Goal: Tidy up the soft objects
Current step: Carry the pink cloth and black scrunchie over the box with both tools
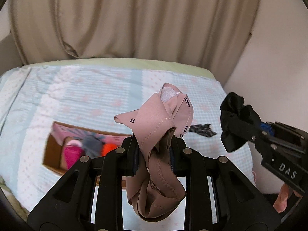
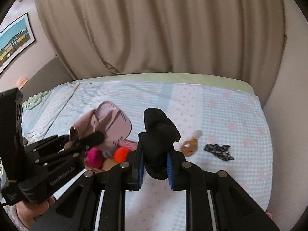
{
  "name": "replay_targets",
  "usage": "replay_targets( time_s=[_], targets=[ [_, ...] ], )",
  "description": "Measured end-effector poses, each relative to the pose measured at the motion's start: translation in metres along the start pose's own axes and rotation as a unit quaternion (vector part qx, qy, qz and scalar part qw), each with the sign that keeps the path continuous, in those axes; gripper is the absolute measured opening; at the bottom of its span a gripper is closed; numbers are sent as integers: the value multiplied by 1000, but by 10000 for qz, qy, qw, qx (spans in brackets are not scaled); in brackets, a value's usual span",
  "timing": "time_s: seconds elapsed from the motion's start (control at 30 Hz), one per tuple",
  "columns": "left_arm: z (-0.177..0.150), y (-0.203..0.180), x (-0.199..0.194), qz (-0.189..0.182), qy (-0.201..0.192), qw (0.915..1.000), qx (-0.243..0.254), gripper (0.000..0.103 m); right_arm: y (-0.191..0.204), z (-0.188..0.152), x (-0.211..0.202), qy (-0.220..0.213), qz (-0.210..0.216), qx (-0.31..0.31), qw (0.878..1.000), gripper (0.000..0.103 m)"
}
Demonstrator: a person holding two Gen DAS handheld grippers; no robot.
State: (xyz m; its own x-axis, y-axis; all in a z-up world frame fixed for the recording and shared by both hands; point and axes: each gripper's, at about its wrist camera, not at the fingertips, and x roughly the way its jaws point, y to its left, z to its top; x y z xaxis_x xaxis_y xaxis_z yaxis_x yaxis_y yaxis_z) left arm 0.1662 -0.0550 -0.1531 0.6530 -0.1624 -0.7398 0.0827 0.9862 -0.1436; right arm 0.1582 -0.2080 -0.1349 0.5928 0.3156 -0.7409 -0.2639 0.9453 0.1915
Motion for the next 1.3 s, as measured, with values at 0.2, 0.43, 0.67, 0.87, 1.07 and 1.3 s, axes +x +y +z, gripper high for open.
replay_targets(
  time_s=[0.2,0.43,0.67,0.87,1.07,1.3],
  targets=[
    [3,65,-20,100,37,9999,-77,21,60,2,18,99,74,45,9999,18],
    [-1,154,-17,117,256,9995,-104,21,129,-3,65,418,0,238,9988,18],
    [-10,221,18,-12,631,9980,-15,21,169,-15,120,845,-197,531,9948,18],
    [-18,247,58,-181,1093,9938,92,21,181,-27,169,1331,-423,723,9876,18],
    [-26,245,102,-360,1492,9880,192,21,165,-38,206,1783,-593,984,9772,18],
    [-35,239,161,-459,1990,9788,133,21,146,-50,247,2208,-575,1127,9671,18]
  ],
)
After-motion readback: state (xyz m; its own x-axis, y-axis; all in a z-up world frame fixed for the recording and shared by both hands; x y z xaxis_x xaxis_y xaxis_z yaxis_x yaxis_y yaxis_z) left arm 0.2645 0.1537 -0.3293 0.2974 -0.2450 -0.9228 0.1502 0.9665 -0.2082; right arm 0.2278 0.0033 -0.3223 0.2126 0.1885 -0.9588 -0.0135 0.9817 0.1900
